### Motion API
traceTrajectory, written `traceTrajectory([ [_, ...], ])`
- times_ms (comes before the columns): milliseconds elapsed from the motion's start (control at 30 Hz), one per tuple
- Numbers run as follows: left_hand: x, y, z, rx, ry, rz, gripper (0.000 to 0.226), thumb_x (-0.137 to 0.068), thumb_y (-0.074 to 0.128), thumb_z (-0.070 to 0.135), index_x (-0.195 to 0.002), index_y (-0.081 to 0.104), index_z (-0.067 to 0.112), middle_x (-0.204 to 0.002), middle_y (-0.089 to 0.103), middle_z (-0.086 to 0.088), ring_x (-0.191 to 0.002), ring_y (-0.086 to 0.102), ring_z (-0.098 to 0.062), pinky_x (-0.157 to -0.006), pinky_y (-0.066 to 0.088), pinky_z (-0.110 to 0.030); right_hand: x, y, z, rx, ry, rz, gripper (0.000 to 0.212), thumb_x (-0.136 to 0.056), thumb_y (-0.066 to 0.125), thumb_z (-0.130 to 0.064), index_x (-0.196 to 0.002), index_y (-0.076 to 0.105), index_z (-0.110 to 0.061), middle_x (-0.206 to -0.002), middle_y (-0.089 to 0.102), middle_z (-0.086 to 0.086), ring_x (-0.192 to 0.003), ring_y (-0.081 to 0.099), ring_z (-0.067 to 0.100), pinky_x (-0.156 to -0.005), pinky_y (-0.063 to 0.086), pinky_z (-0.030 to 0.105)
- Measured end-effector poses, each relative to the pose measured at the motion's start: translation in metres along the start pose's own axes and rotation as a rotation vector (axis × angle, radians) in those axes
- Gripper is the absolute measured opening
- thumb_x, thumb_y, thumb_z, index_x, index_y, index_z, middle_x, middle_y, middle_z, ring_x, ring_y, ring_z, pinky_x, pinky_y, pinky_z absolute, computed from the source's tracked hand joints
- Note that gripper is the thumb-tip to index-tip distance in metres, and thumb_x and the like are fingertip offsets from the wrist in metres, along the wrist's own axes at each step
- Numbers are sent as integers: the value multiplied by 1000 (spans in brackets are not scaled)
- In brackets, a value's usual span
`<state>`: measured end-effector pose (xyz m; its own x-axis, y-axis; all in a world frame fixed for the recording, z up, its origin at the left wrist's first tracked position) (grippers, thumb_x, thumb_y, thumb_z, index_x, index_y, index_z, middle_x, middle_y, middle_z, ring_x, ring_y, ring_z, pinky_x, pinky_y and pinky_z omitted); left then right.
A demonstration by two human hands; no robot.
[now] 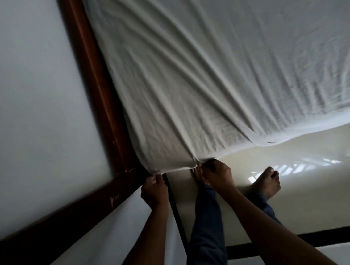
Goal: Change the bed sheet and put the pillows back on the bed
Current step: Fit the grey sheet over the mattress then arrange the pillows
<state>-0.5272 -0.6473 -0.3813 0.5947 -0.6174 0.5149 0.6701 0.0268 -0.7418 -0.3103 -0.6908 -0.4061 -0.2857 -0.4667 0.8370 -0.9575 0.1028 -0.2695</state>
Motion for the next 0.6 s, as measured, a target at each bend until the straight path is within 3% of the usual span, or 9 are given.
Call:
traceTrajectory([
  [67,-2,1,-5,74,-18,34,18,-92,69,24,-75,68,20,-72,74,1,-63,72,-17,-68,62,-44,-1,14,-5,14,-7,-22,16,-92,66,-28,-81,66,-17,-71,67,-1,-65,62,13,-55,46,14],
  [167,2,-1,-3,-15,-17,159,15,-91,63,17,-81,69,8,-80,73,-10,-76,70,-32,-66,49,-32,-2,25,-1,59,-38,-31,23,-95,64,-29,-76,64,-16,-63,65,-5,-52,57,1,-49,41,9],
  [233,6,1,-9,17,-89,238,25,-91,59,23,-86,71,2,-85,72,-16,-80,68,-36,-69,46,-32,-1,27,12,94,-47,-43,26,-94,66,-33,-74,65,-16,-62,68,-3,-53,62,3,-56,51,16],
  [333,-2,-2,-27,183,-384,292,46,-94,53,35,-103,69,-7,-104,70,-28,-98,67,-42,-84,54,-44,1,20,36,116,-14,-80,15,-92,68,-24,-80,68,-16,-66,72,3,-58,70,20,-62,61,42],
  [400,-27,5,-49,289,-502,262,53,-96,57,34,-124,59,-11,-126,61,-32,-115,61,-45,-90,50,-45,2,11,47,109,-11,-79,12,-92,68,-18,-80,70,-17,-66,72,4,-57,69,22,-59,59,42],
  [467,-59,25,-73,392,-507,39,71,-86,50,46,-138,50,-2,-141,54,-25,-126,57,-38,-93,49,-39,0,2,56,67,21,-65,12,-93,68,-16,-81,71,-14,-65,72,7,-56,66,22,-57,55,39],
  [500,-78,39,-97,423,-520,-38,73,-82,46,48,-139,49,2,-142,56,-18,-127,57,-34,-93,51,-37,-2,-1,59,41,39,-63,12,-93,68,-15,-81,70,-13,-65,71,8,-55,65,22,-57,54,38],
  [567,-108,73,-149,402,-487,-133,53,-90,48,46,-128,56,11,-132,61,-10,-124,59,-32,-94,54,-40,-10,-7,63,-3,73,-29,10,-94,67,-15,-85,70,-13,-67,72,9,-56,66,21,-57,54,38],
  [600,-98,72,-142,368,-479,-185,44,-87,54,48,-120,58,19,-130,63,-9,-122,61,-32,-92,55,-40,-15,-9,63,-37,93,-4,7,-94,66,-15,-88,70,-14,-70,73,9,-58,67,21,-58,55,38],
])
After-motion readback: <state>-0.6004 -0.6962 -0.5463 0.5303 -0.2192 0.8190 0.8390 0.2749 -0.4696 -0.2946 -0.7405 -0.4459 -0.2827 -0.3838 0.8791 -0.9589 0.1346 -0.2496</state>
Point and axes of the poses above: each hand's wrist, its own x-axis away from the middle knuckle, its own y-axis out of the palm, z = x × y, the point moved 3 cm from there along -x, towards the middle knuckle
